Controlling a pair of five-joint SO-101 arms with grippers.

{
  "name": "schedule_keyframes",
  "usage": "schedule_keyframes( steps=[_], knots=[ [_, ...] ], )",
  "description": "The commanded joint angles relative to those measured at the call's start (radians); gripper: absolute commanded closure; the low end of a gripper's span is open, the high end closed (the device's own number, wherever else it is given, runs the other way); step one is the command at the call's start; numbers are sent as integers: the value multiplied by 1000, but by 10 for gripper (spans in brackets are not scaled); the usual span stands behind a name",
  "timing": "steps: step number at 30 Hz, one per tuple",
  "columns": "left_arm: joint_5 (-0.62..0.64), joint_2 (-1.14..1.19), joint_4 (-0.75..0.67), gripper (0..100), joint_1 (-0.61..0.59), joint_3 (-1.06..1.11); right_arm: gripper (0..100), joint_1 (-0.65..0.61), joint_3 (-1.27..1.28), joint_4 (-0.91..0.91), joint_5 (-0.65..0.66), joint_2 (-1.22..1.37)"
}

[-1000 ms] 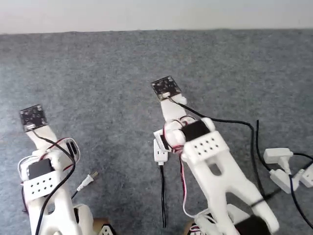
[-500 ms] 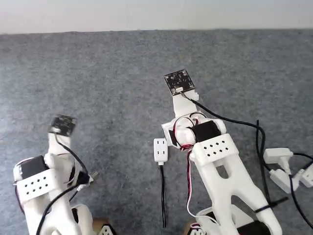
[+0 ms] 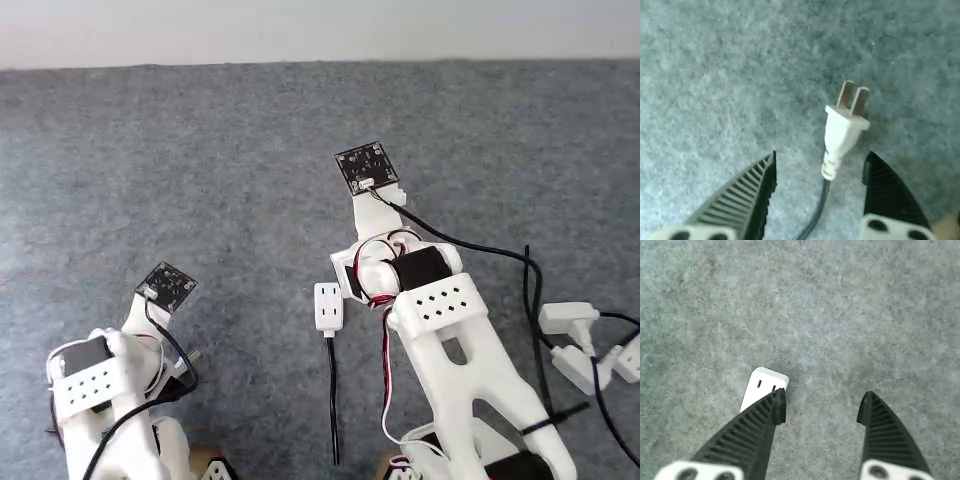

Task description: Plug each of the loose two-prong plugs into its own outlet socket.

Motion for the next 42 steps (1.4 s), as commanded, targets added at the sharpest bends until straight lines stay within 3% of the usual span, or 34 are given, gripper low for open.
schedule_keyframes(
  steps=[1, 6, 11, 21, 24, 30, 33, 37, 42],
  knots=[
    [-6, -15, -112, 732, 51, 42, 760, 12, -6, -19, 9, -33],
    [83, -15, -110, 770, 117, 44, 761, 12, -15, -28, 9, 15],
    [98, -15, -109, 992, 212, 48, 761, 13, -18, -64, 9, 62],
    [101, -15, -110, 988, 364, -41, 761, 41, -21, -65, 9, 62],
    [187, -15, -115, 988, 417, -142, 778, 85, -40, -39, 9, 38],
    [597, -15, -377, 988, 559, -209, 916, 188, -6, -10, 9, -73],
    [727, -15, -494, 988, 678, -208, 911, 257, 6, 41, 9, -131],
    [802, -8, -617, 988, 919, -213, 905, 392, 44, 53, 3, -179],
    [806, -8, -773, 988, 1172, -200, 906, 532, 137, -18, -41, -206]
  ],
)
